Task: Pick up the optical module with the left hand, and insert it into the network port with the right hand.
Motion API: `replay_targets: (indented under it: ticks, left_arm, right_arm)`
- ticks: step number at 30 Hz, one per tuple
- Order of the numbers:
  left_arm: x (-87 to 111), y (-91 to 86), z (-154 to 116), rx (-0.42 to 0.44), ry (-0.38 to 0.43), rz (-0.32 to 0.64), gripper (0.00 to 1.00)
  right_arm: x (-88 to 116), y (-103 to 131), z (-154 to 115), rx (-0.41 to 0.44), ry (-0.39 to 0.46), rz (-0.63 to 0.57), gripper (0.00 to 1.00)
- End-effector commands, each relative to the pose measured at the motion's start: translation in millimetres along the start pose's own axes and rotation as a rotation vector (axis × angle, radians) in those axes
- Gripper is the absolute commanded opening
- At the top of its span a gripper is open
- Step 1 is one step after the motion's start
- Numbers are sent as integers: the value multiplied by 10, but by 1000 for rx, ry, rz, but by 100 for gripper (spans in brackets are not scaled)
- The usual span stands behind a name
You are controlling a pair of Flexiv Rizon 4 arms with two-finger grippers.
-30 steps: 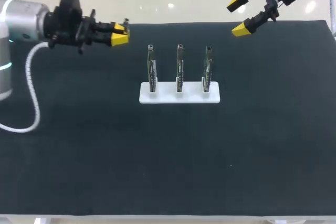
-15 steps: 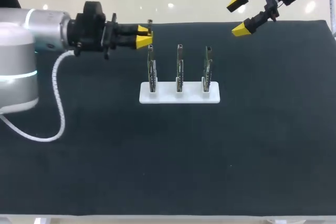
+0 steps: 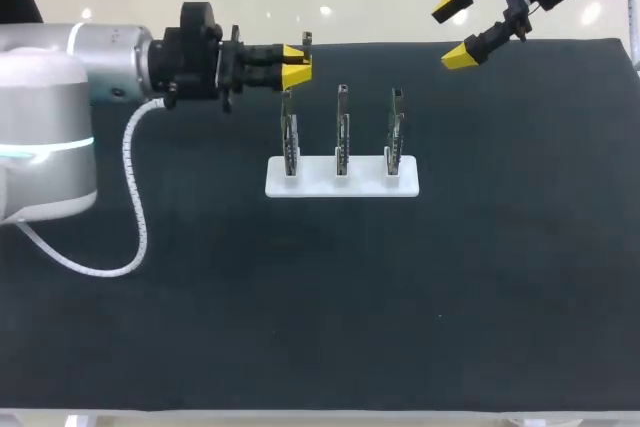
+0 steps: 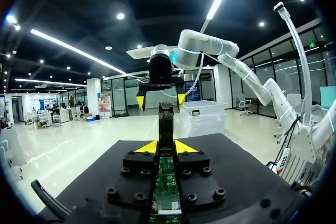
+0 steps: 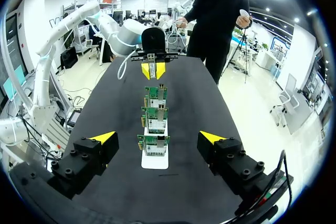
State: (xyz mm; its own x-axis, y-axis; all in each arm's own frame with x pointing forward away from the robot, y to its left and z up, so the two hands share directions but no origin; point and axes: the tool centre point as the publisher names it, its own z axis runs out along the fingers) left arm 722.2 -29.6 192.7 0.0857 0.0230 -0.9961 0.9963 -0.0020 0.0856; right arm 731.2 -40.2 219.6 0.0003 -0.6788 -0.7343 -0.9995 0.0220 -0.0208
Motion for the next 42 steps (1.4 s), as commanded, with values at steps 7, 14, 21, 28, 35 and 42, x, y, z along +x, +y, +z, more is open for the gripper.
replay_targets:
  ticks: [7, 14, 21, 28, 35, 42]
  left_arm:
    - [-1, -2, 17, 8, 7, -6, 0]
    - [-1, -2, 17, 8, 7, -6, 0]
    - [-1, -2, 17, 8, 7, -6, 0]
    - [-1, -2, 17, 8, 7, -6, 0]
    - [-1, -2, 17, 8, 7, -6, 0]
    - [-1, -2, 17, 8, 7, -6, 0]
  right_arm:
    - [1, -4, 3, -1, -1, -1, 100]
    - [1, -4, 3, -1, -1, -1, 100]
    - [1, -4, 3, -1, -1, -1, 100]
    - [1, -4, 3, -1, -1, -1, 100]
    - [-136, -10, 28, 22, 3, -6, 100]
    - [-561, -47, 168, -5, 38, 1, 100]
